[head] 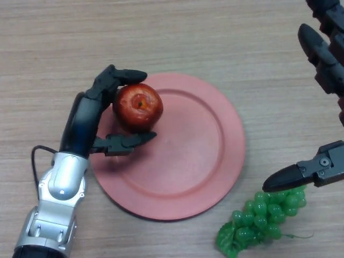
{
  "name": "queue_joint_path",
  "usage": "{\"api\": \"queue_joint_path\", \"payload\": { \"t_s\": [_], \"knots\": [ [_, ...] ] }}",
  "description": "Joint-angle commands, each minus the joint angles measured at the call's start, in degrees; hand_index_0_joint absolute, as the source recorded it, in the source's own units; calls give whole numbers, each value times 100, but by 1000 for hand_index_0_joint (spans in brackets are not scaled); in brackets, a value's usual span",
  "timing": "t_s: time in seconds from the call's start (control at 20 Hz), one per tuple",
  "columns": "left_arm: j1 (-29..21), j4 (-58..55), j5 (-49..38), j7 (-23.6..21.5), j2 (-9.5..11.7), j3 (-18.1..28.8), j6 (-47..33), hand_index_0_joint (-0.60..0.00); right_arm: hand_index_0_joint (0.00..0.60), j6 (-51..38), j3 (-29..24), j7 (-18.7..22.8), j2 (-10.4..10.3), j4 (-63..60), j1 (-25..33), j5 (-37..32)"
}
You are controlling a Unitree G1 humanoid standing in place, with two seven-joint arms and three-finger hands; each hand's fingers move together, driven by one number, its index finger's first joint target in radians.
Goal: Pick up the red apple and place it on the plate
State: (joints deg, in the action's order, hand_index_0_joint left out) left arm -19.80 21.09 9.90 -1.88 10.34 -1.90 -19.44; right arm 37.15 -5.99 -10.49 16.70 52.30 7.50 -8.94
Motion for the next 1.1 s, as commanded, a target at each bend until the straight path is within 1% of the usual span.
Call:
{"api": "queue_joint_path", "payload": {
  "t_s": [0.05,0.1,0.15,0.2,0.3,0.45,0.6,0.7,0.75,0.8,0.85,0.95,1.0,1.05,1.1],
  "knots": [
    [-259,-217,-163,-266,182,211,-491,-400,0,-993,-246,37,63,197,120,131],
    [-262,-188,-85,-282,197,204,-380,-249,0,-1060,-248,24,63,117,126,152],
    [-243,-232,11,-288,206,189,-180,-150,0,-1135,-244,10,63,25,128,181],
    [-131,-581,177,-174,221,129,289,0,0,-1285,-235,-28,73,-188,155,255],
    [78,-1271,-55,196,225,177,714,0,0,-1164,-270,-10,90,-242,238,222],
    [216,-2104,-242,351,317,307,1100,0,0,-1162,-162,13,123,-366,377,351],
    [384,-3402,-939,608,433,539,1885,0,0,-1412,-104,12,49,-572,323,401],
    [481,-4105,-1431,609,523,772,1969,0,0,-1398,-168,-22,63,-658,348,352],
    [507,-4281,-1568,557,570,846,1962,0,0,-1383,-173,-17,84,-719,380,345],
    [529,-4446,-1685,627,674,954,2019,0,0,-1456,-140,-24,99,-852,422,372],
    [569,-4524,-1798,695,734,1036,2077,0,0,-1496,-142,-47,106,-912,458,374],
    [663,-4806,-2189,773,834,1251,2456,0,0,-1622,-101,-55,106,-1084,500,374],
    [725,-4882,-2242,849,890,1320,2446,0,0,-2008,-19,-74,89,-1274,462,537],
    [802,-4910,-2293,900,891,1372,2339,0,0,-2183,-14,-84,49,-1344,419,602],
    [901,-5086,-2514,884,888,1481,2501,0,0,-2133,34,-18,-23,-1275,351,565]
  ]
}}
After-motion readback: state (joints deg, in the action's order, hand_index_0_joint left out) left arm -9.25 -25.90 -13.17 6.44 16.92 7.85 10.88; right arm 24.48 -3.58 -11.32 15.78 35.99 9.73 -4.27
